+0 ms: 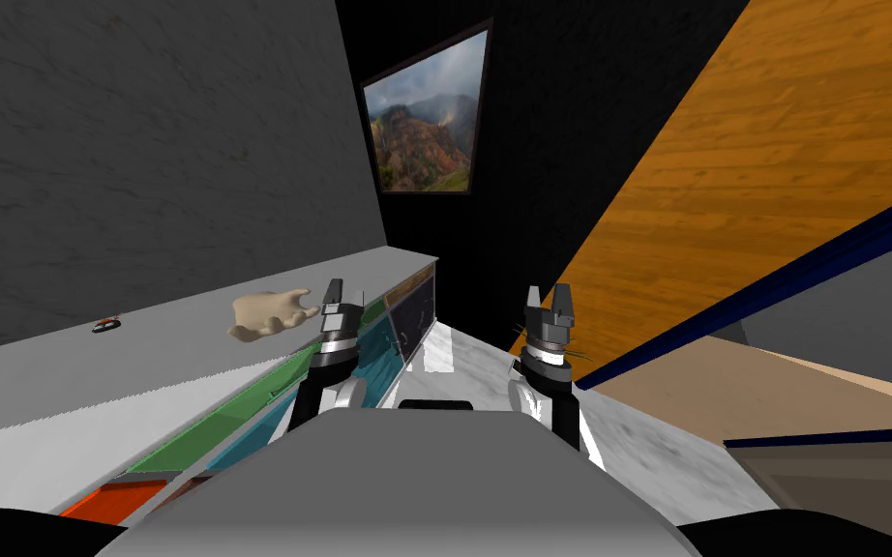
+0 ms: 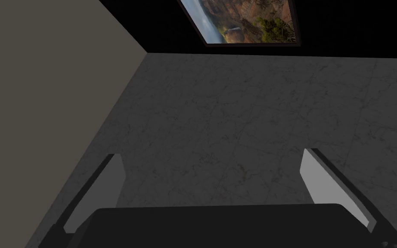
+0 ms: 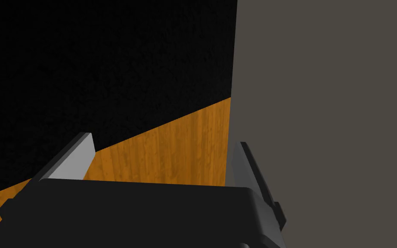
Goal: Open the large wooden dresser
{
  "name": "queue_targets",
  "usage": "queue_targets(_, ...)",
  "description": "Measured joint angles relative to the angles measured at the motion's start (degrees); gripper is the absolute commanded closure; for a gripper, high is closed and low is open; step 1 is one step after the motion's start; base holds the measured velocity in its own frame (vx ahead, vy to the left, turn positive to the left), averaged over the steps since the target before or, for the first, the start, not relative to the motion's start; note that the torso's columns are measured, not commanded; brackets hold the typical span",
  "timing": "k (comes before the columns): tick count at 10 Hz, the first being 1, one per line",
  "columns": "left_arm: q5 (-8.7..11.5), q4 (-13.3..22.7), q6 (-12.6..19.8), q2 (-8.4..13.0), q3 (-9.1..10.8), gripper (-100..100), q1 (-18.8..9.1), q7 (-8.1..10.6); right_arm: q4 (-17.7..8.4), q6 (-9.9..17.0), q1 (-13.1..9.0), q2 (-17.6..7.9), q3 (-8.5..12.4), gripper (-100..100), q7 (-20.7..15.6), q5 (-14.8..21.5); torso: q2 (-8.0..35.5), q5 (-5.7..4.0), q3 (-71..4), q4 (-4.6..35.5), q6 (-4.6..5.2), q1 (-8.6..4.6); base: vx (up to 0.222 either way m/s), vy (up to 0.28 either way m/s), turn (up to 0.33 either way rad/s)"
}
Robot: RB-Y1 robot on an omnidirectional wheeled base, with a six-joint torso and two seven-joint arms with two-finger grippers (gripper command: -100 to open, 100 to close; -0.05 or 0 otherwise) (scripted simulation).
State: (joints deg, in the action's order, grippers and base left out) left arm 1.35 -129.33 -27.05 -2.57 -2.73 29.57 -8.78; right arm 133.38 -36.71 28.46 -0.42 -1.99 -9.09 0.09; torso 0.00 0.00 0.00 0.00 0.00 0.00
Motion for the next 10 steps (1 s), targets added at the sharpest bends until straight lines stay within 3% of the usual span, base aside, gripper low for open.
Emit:
queue_targets(2, 0.0, 0.0, 0.0, 0.0, 0.0, 0, 0.0, 0.0, 0.0, 0.0, 0.0, 0.0, 0.0, 0, 0.0, 0.0, 5.97, 0.0, -12.0, 6.0, 0.0, 0.0, 0.0, 0.0, 0.0)
queue_targets(9, 0.0, -0.02, -0.01, 0.0, 0.0, 0, 0.0, 0.0, 0.02, 0.0, 0.0, 0.0, 0.0, 0, 0.0, 0.0, 35.39, 0.0, -70.73, 35.37, 0.0, 0.0, 0.0, 0.0, 0.0)
queue_targets(10, 0.0, -0.02, -0.01, 0.0, 0.0, -100, 0.0, 0.0, 0.02, -0.01, 0.0, 0.0, 0.0, 0, 0.0, 0.0, 39.62, 0.0, -79.19, 39.6, 0.0, 0.0, 0.021, -0.006, 0.012)
